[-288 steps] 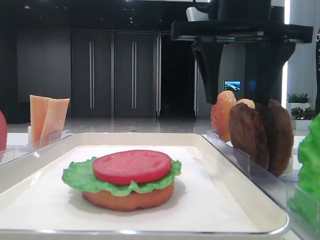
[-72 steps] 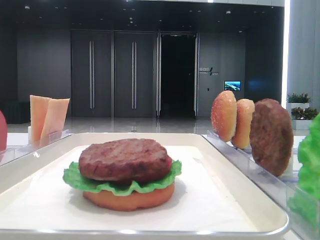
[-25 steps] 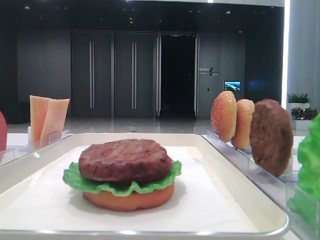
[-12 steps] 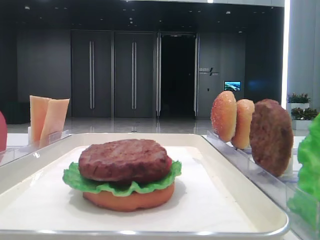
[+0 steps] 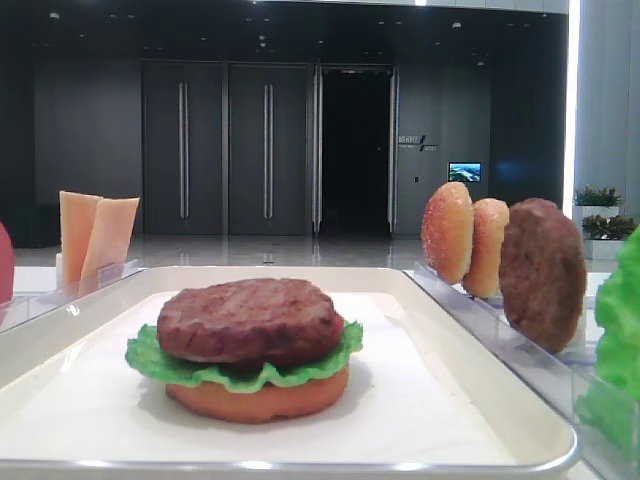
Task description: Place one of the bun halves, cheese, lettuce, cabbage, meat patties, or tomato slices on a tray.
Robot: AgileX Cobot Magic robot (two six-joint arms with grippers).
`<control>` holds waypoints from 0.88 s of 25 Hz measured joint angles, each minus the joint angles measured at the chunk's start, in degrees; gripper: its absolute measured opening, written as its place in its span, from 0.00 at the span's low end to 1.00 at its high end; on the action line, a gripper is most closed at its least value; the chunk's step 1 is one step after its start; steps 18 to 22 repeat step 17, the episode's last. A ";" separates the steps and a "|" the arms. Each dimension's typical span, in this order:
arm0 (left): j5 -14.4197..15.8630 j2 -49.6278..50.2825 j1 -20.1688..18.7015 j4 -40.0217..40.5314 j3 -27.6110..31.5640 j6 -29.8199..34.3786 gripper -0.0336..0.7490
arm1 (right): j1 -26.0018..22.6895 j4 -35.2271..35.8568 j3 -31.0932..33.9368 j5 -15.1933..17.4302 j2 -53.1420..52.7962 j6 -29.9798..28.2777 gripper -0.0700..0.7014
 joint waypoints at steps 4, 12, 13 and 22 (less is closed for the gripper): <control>0.00 0.00 0.00 0.00 0.00 0.00 0.93 | 0.00 0.02 0.00 0.02 0.00 0.59 0.65; 0.00 0.00 0.00 0.00 0.00 0.00 0.93 | 0.00 0.02 0.00 0.02 0.00 0.66 0.65; 0.00 0.00 0.00 0.00 0.00 0.00 0.93 | 0.00 0.02 0.00 0.02 0.00 0.66 0.65; 0.00 0.00 0.00 0.00 0.00 0.00 0.93 | 0.00 0.02 0.00 0.02 0.00 0.66 0.71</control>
